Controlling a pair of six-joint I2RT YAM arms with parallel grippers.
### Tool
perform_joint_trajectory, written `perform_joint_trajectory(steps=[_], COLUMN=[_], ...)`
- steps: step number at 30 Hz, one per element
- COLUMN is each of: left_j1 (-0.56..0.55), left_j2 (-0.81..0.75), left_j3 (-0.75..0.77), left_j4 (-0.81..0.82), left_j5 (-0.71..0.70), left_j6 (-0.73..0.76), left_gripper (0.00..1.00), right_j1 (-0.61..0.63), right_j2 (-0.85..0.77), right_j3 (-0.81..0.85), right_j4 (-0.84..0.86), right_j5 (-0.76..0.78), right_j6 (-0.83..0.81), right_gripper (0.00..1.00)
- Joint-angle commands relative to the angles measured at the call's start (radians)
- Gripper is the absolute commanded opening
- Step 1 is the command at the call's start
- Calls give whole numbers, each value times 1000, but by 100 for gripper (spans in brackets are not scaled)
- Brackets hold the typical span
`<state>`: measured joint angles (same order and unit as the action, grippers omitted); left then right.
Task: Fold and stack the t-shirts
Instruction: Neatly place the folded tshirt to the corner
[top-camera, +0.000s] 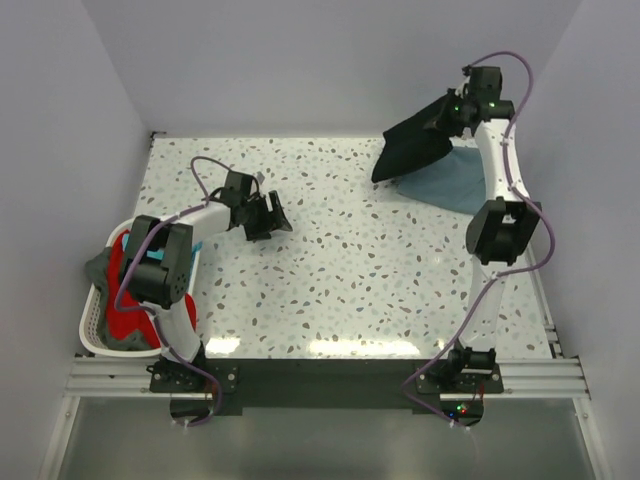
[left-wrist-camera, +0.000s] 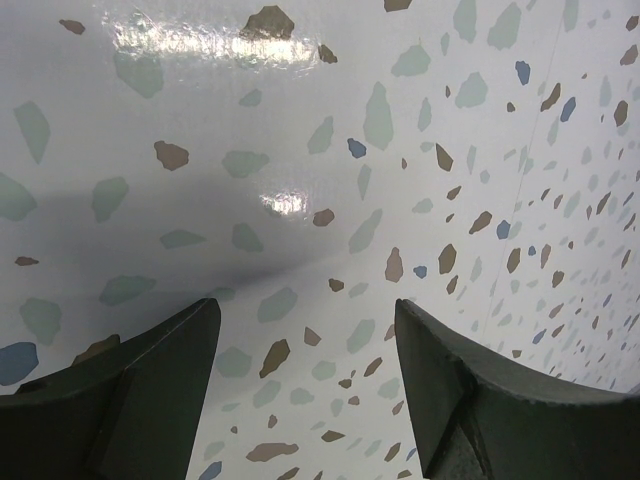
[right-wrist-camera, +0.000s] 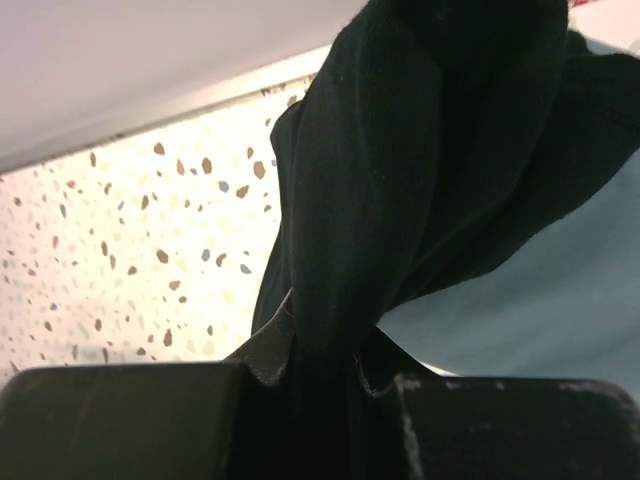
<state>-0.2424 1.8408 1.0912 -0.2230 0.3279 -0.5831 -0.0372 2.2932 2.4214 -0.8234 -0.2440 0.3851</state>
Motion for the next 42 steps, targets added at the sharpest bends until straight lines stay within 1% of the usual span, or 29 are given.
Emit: perform_joint_trajectory(steps=[1,6,11,16,22,26,31,35,42], left_j1=[5,5,5,5,5,5,5,5,5], left_j2=[9,9,12,15,21,23,28,28,8], left_j3=[-45,-59,-63,-63,-63,-62,-57,-56,-68], left_j4=[-58,-52,-49,-50,-56,-59,-64,-72,-73], left_j5=[-32,-33,-30,-30,-29,-29,-27,-29,-36], left_j6=[6,8,9,11,19,23,23,28,28], left_gripper=[76,76,76,76,76,76,76,76,76], right_j1=[-35,-58,-75,-81,-82,-82,-82,-82,-82], right_j2=[-106,-130,-146,-146,-130,-123,-120,-112,-94], right_j3=[50,2,-71,-130,-156,-162,-185,-191,-228], right_j4=[89,96,110,119,124,113,102,104,130], right_j5=[-78,-107,-100,-57,5,72,212,279,431], right_j6=[54,41,5,-55,-110,-137,-178,-212,-218], right_gripper=[0,0,0,0,0,0,0,0,0])
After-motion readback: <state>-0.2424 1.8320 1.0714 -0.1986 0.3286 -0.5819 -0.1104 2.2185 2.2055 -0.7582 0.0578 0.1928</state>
